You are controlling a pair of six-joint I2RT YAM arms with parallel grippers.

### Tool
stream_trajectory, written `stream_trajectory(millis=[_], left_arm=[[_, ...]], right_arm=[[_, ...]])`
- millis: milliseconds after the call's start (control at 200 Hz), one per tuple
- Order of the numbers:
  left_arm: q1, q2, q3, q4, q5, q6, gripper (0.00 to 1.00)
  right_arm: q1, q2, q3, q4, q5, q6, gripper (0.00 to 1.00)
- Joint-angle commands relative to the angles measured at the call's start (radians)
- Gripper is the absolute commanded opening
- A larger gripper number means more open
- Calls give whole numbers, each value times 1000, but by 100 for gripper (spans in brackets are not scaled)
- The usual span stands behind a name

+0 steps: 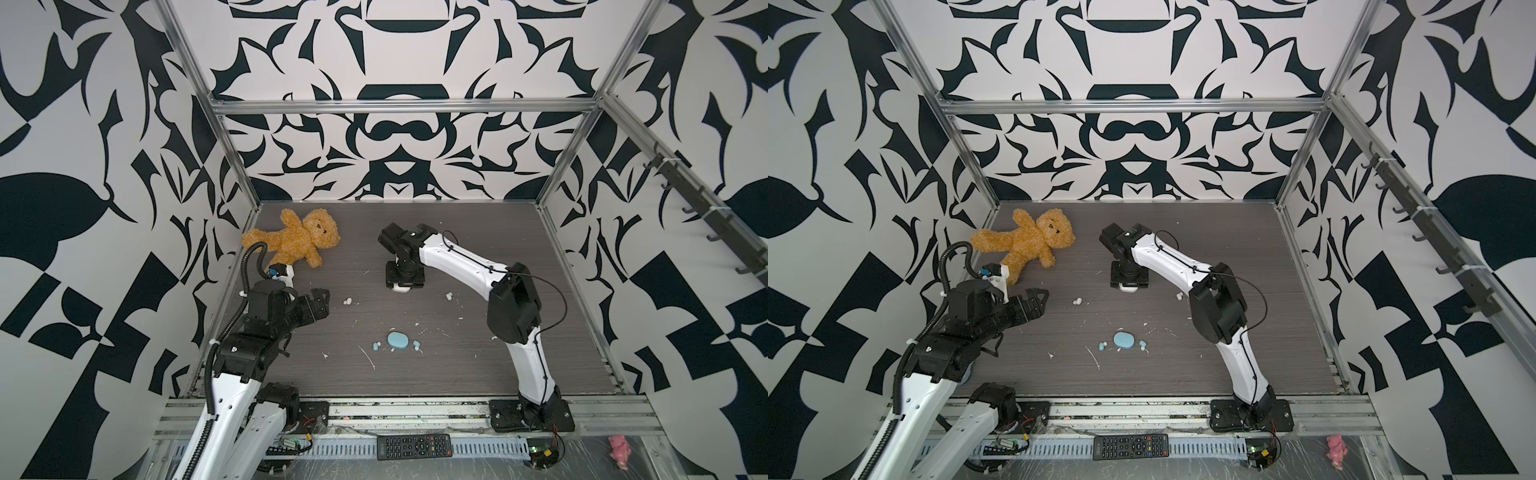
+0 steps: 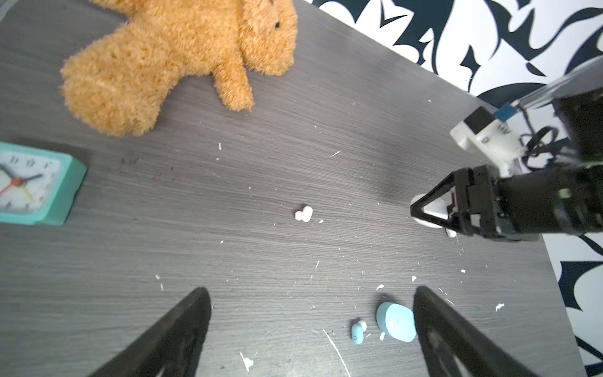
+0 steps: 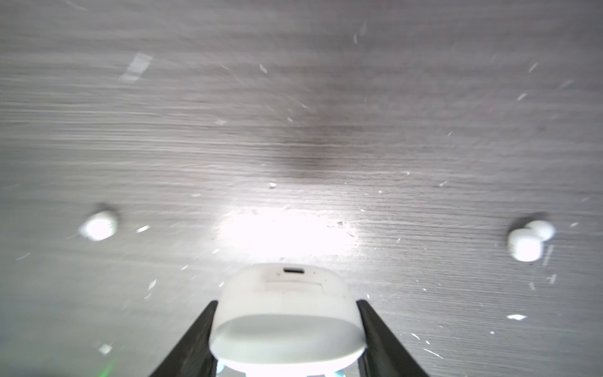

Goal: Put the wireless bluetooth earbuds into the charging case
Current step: 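Lift the white case and carry it toward the left gripper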

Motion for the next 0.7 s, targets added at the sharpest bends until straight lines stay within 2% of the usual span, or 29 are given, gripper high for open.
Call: stream_trajectory(millis=[0, 180, 400, 555, 695], left_arm=[[-36, -43, -18, 91, -8, 150, 99], [-75, -139, -62, 193, 223, 433, 99], [-155, -200, -112, 197, 458, 761, 99], [-194, -171, -147, 229, 442, 872, 99], [-241, -113, -163, 289, 388, 923, 99]], right_arm=[[-20, -105, -56, 89, -75, -97, 0], [-29, -250, -184, 195, -174, -196, 0], [-29, -435, -360, 386, -334, -204, 0], [-15, -524, -457, 497, -484, -213, 0], [1, -567, -529, 574, -583, -215, 0]])
